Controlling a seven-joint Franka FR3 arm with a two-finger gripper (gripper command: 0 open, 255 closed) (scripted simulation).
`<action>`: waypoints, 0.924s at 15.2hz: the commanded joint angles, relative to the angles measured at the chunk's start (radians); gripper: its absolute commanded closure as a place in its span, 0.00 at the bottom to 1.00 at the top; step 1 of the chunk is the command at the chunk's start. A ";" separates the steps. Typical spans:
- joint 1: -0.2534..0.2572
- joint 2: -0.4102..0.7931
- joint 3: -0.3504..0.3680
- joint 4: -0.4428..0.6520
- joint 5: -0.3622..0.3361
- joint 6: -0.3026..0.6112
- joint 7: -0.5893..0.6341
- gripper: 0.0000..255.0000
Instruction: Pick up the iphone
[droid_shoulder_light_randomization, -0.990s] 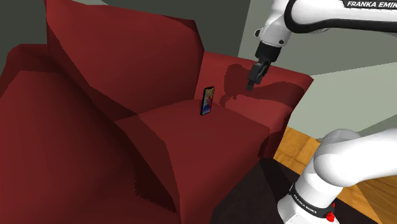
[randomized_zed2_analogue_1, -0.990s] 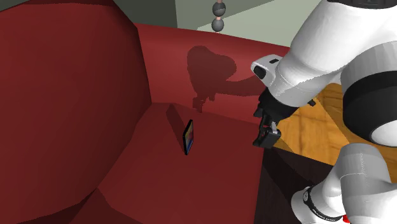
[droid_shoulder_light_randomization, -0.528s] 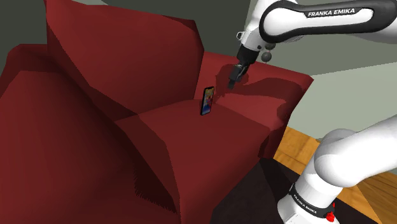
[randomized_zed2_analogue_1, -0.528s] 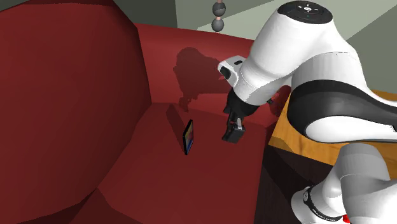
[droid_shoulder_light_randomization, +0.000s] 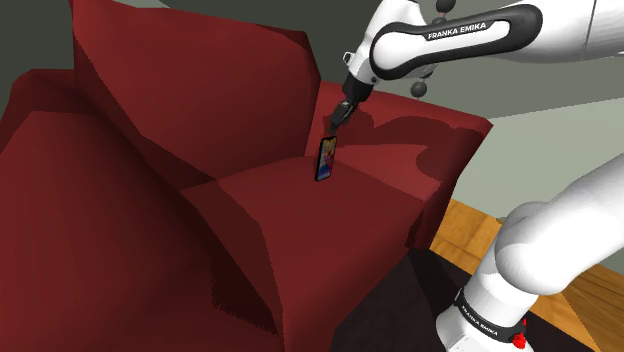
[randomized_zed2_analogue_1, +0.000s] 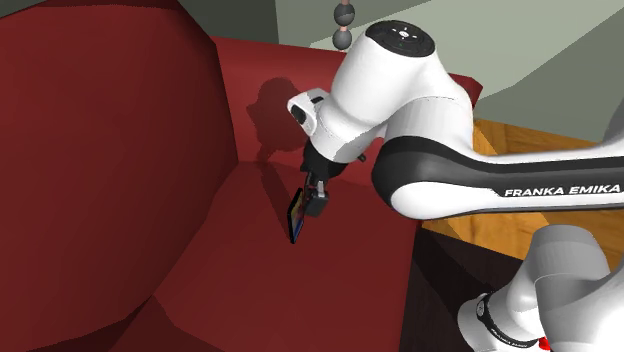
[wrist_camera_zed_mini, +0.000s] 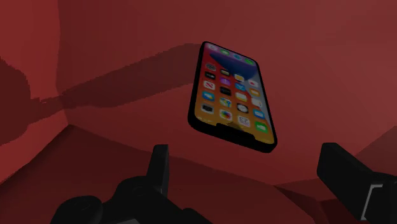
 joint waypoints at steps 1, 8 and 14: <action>0.006 0.045 -0.001 0.026 0.002 0.041 -0.015 0.00; 0.005 0.064 0.000 -0.060 0.002 0.145 -0.014 0.00; 0.006 0.064 0.000 -0.059 0.002 0.144 -0.013 1.00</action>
